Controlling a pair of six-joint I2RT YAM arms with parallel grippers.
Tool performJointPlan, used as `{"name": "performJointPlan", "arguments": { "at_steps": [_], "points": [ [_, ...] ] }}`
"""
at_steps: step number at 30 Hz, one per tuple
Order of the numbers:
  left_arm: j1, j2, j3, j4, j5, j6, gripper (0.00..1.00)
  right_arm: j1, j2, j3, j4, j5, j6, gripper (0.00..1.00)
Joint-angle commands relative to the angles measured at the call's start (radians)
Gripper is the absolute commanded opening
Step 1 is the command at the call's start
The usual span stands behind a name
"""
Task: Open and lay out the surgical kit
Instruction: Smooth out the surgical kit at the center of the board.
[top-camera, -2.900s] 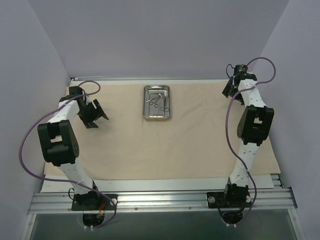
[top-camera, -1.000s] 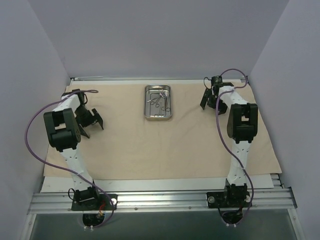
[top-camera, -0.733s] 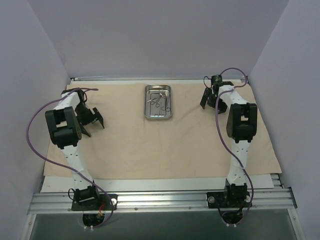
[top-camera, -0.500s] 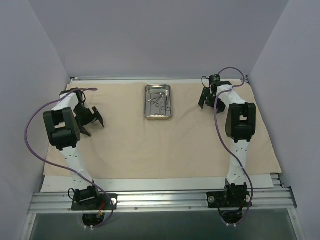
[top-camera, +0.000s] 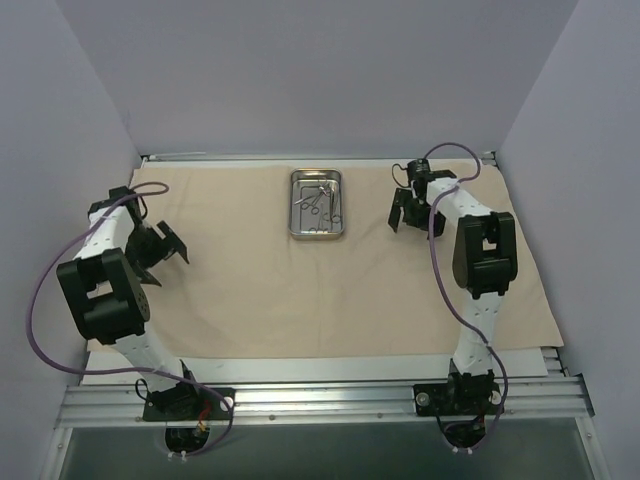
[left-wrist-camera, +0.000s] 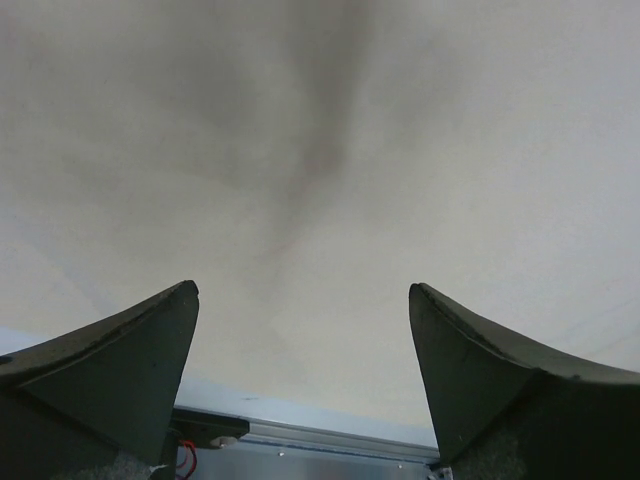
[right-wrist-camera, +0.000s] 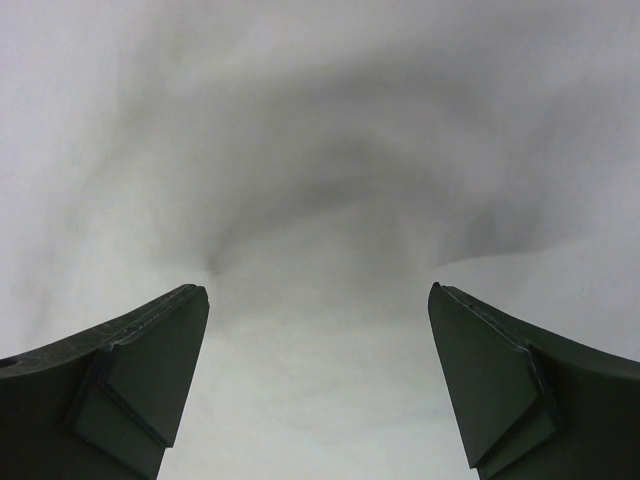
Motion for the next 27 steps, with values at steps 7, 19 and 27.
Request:
{"name": "performJointPlan", "arguments": {
  "at_steps": [7, 19, 27],
  "points": [
    [0.099, 0.072, -0.123, 0.002, -0.001, -0.072, 0.97, 0.123, -0.246, -0.257, -0.038, -0.036, 0.001, 0.99],
    [0.222, 0.115, -0.216, -0.016, 0.019, -0.082, 0.98, 0.111, -0.265, -0.48, -0.049, -0.055, 0.032, 0.99],
    [0.251, 0.068, -0.275, -0.018, -0.015, -0.065, 0.98, 0.06, -0.338, -0.567, -0.09, -0.055, 0.038, 0.99]
  ]
}}
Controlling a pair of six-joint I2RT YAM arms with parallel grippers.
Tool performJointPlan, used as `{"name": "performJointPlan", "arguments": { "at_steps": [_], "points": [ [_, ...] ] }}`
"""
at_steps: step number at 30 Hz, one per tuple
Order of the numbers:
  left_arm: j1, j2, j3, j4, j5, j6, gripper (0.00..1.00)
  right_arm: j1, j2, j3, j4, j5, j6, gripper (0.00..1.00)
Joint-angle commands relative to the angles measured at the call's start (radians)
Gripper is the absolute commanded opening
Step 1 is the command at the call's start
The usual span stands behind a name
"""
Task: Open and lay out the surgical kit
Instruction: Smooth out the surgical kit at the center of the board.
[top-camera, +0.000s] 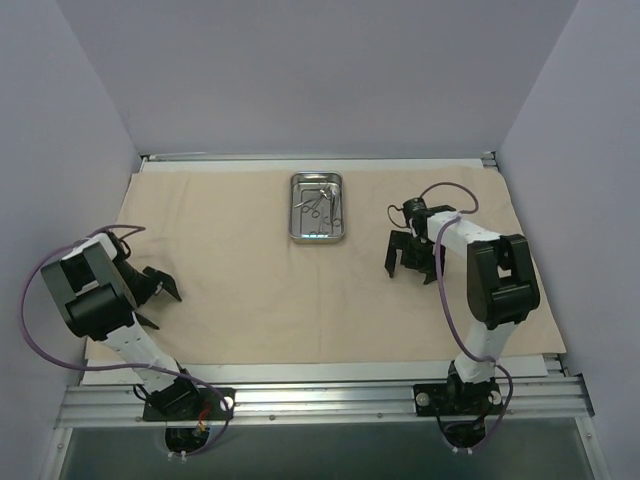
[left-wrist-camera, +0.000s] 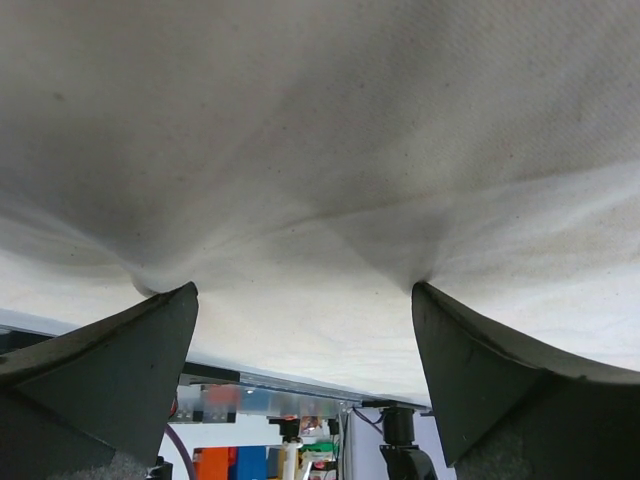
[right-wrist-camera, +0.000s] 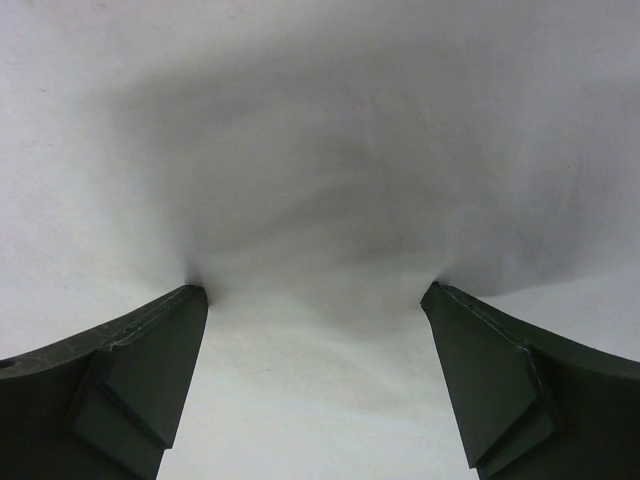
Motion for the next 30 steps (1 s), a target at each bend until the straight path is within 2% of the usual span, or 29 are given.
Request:
{"name": "performJointPlan", "arguments": {
  "at_steps": [1, 4, 11, 16, 23, 27, 30],
  "points": [
    [0.022, -0.049, -0.048, -0.003, -0.032, 0.027, 0.98, -0.039, -0.031, -0.045, -0.132, 0.031, -0.011, 0.99],
    [0.018, -0.071, -0.032, -0.025, -0.002, 0.057, 0.98, -0.031, -0.057, 0.033, -0.154, 0.031, -0.043, 0.99],
    [-0.011, -0.258, 0.068, -0.065, -0.006, 0.07, 0.97, -0.02, -0.065, 0.287, -0.241, 0.031, -0.074, 0.99],
    [-0.027, -0.18, 0.14, -0.019, 0.047, 0.073, 0.97, -0.02, -0.021, 0.263, -0.176, -0.046, -0.065, 0.99],
    [-0.069, -0.101, 0.169, 0.061, 0.086, 0.099, 0.94, -0.02, 0.042, 0.164, -0.088, -0.011, -0.071, 0.99],
    [-0.1, -0.106, 0.191, 0.064, 0.06, 0.106, 0.94, -0.019, 0.018, 0.128, -0.065, 0.008, -0.083, 0.99],
    [-0.172, -0.164, 0.224, 0.09, 0.049, 0.097, 0.94, -0.009, 0.001, 0.192, -0.059, -0.004, -0.108, 1.0]
  ]
}}
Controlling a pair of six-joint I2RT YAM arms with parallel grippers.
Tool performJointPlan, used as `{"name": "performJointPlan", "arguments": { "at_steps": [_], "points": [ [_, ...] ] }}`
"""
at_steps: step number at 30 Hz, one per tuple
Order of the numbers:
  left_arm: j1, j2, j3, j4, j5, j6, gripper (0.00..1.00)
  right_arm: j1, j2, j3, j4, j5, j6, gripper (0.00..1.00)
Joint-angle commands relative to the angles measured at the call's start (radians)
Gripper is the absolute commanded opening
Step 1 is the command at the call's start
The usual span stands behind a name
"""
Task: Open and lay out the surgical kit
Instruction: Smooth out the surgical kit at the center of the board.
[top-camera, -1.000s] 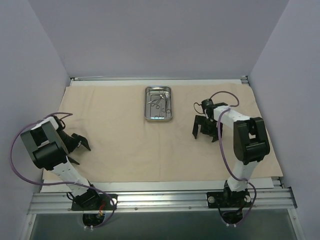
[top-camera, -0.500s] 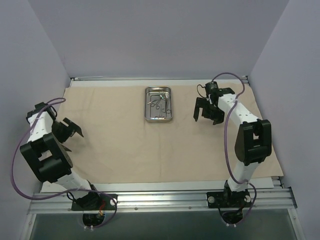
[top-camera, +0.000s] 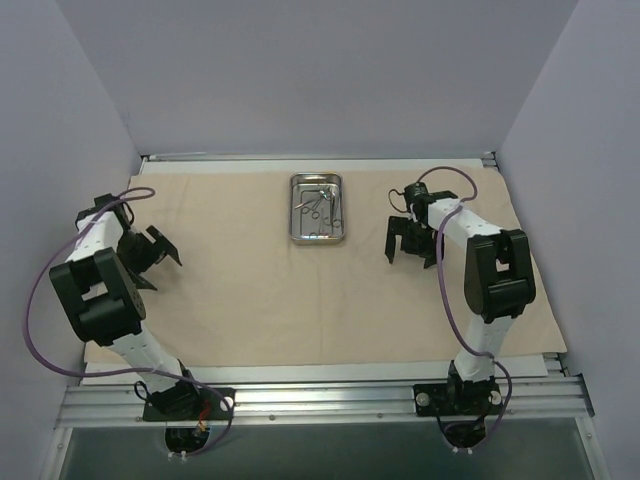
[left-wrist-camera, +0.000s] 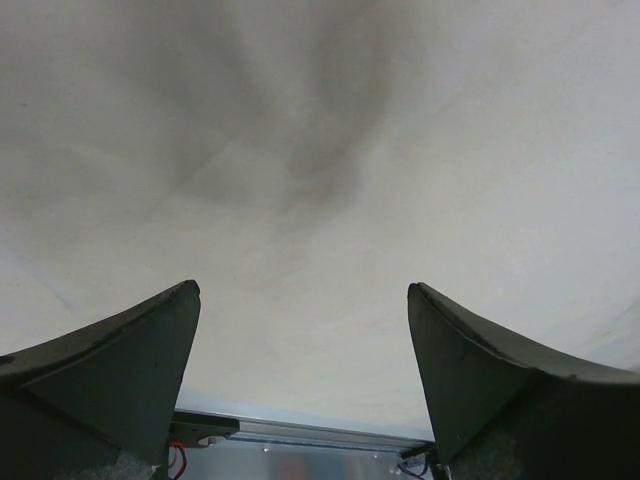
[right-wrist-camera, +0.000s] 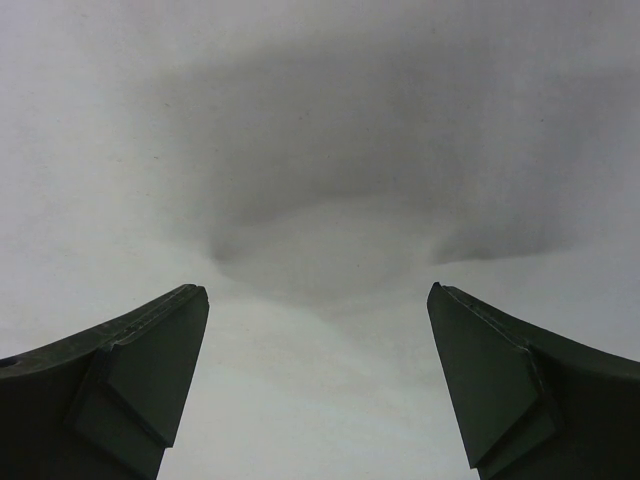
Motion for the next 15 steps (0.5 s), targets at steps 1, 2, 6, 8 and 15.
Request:
{"name": "performJointPlan", "arguments": {
  "at_steps": [1, 2, 6, 8, 15],
  "points": [
    [-0.094, -0.082, 0.088, 0.062, -0.014, 0.011, 0.94, 0.013, -0.037, 0.086, 0.005, 0.006, -0.037, 1.0],
    [-0.127, -0.09, 0.13, 0.065, -0.019, 0.009, 0.94, 0.015, -0.036, 0.131, 0.011, -0.012, -0.05, 1.0],
    [-0.284, -0.052, 0.209, 0.146, 0.057, -0.037, 0.94, 0.035, 0.024, 0.247, 0.046, -0.108, -0.06, 1.0],
    [-0.357, -0.018, 0.229, 0.215, 0.134, -0.06, 0.99, 0.046, 0.059, 0.328, 0.036, -0.135, -0.038, 1.0],
    [-0.532, 0.197, 0.408, 0.391, 0.228, -0.083, 0.82, 0.087, 0.134, 0.449, 0.134, -0.203, 0.025, 1.0]
  ]
}}
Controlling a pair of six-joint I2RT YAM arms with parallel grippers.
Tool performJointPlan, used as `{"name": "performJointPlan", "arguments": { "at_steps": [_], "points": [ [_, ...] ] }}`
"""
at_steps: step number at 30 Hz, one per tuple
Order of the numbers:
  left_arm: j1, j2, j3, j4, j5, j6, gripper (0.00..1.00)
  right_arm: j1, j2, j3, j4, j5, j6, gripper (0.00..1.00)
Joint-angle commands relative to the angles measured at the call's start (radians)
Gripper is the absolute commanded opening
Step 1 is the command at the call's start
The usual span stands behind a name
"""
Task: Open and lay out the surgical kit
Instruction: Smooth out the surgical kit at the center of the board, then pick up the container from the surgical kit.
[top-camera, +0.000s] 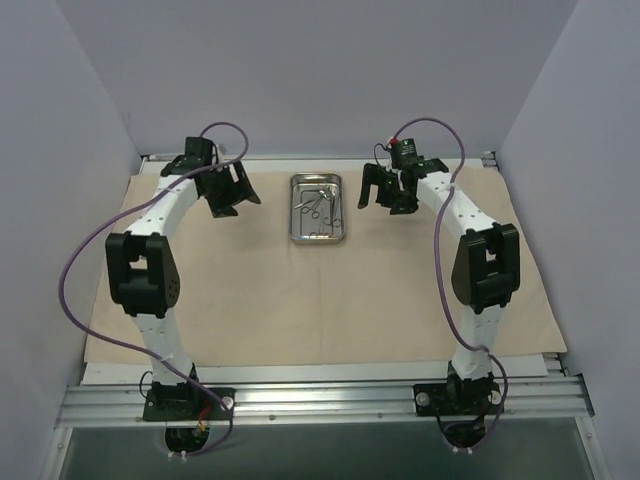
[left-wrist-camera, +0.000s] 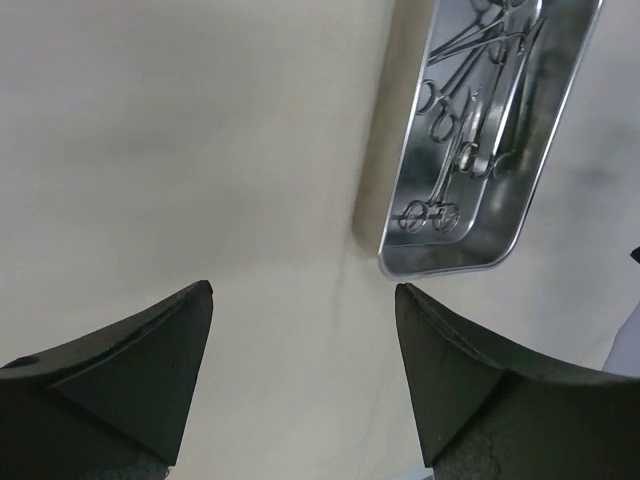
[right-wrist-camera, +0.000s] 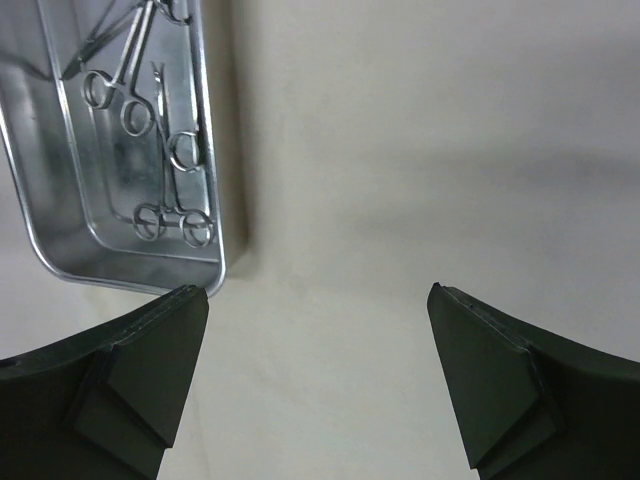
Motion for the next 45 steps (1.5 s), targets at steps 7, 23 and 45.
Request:
{"name": "performJointPlan", "arguments": {
  "at_steps": [7, 23, 45],
  "points": [
    [-0.116, 0.236, 0.191, 0.158, 0.072, -0.07, 0.83, 0.055, 0.204, 0.2, 0.083, -0.073, 0.042, 0.93],
    [-0.205, 0.517, 0.515, -0.001, 0.043, -0.118, 0.71, 0.119, 0.438, 0.392, 0.045, -0.073, 0.042, 0.4],
    [-0.364, 0.31, 0.552, -0.156, 0.067, 0.002, 0.02, 0.041, 0.006, 0.128, -0.174, 0.049, -0.076, 0.0]
  ]
}}
